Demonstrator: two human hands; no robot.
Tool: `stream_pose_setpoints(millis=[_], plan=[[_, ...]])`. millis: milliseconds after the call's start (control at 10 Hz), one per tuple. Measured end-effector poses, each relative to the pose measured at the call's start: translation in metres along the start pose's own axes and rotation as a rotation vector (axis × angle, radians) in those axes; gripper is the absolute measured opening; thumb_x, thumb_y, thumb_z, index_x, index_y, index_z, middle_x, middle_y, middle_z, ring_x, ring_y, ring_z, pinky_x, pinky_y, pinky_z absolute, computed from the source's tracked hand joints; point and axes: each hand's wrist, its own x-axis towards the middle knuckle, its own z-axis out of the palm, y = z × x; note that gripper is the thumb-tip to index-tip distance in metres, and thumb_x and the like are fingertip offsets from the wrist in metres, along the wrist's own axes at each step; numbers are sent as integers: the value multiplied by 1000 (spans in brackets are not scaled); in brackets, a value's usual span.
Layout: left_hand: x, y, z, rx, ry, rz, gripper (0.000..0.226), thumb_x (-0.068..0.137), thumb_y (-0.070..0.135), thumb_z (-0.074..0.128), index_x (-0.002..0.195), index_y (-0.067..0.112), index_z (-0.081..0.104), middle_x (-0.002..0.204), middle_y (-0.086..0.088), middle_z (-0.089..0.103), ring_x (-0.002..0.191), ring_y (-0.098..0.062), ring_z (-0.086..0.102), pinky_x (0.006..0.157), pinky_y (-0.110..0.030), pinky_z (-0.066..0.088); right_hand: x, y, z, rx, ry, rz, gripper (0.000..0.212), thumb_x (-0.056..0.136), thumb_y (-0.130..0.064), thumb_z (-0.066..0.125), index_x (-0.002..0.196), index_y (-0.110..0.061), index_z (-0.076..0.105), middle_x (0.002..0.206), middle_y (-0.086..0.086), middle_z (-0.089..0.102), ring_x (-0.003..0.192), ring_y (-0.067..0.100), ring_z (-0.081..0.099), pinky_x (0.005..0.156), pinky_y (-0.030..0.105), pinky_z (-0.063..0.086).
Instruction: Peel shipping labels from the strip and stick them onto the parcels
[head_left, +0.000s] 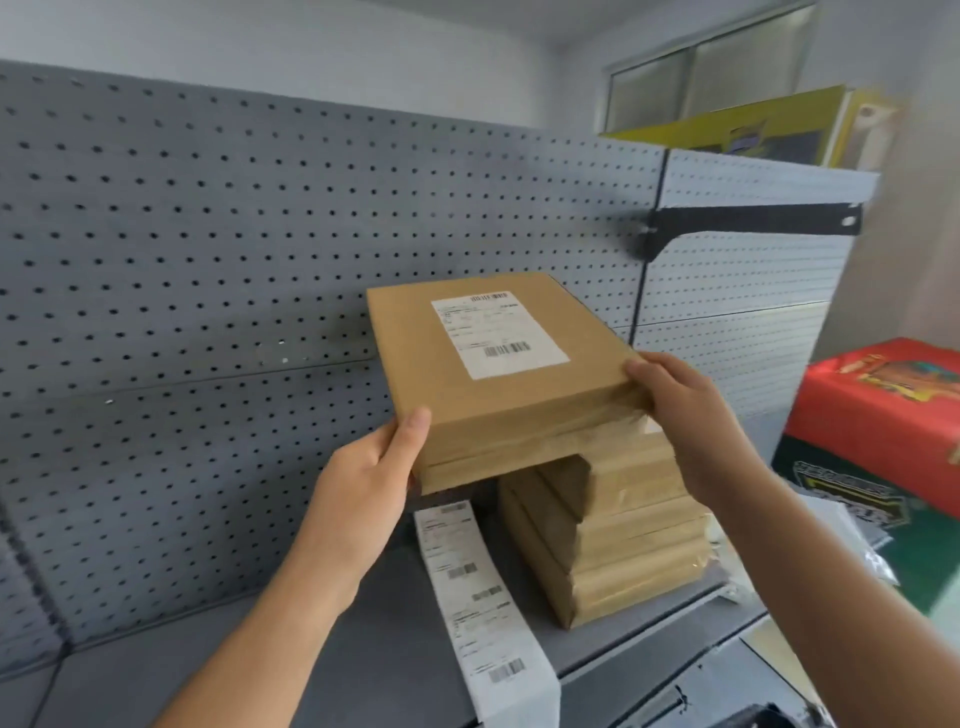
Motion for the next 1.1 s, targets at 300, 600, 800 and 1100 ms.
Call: stream_pose_setpoints(millis=[300,600,800,1100], plan=[[72,10,106,-12,-146,28,74,64,97,45,93,39,80,101,11,80,104,-11,71,102,-45,54,80,30,-90,-12,174,73,33,80,-46,64,99,-21,75,102,2,73,108,25,64,102,47,48],[94,-8,150,184,-121,16,90,80,87,42,82,0,67,86,-13,76,89,-28,73,87,-47,60,111,68,-109,-81,190,174,27,90,-35,57,90,-10,70,83,5,60,87,23,54,85,41,44],[88,-8,155,239,-95,32,83,81,82,42,72,3,63,73,-16,69,83,-29,72,75,-39,57,116,76,-115,-143,144,167,32,94,-37,56,100,-10,71,88,6,64,88,22,57,92,43,47],[63,-19,105,194,-116,3,54,89,71,47,127,35,62,122,18,67,112,2,61,103,-23,47,95,41,-85,-534,319,-248,38,101,-30,47,135,-15,54,139,6,55,128,23,50,100,39,38]])
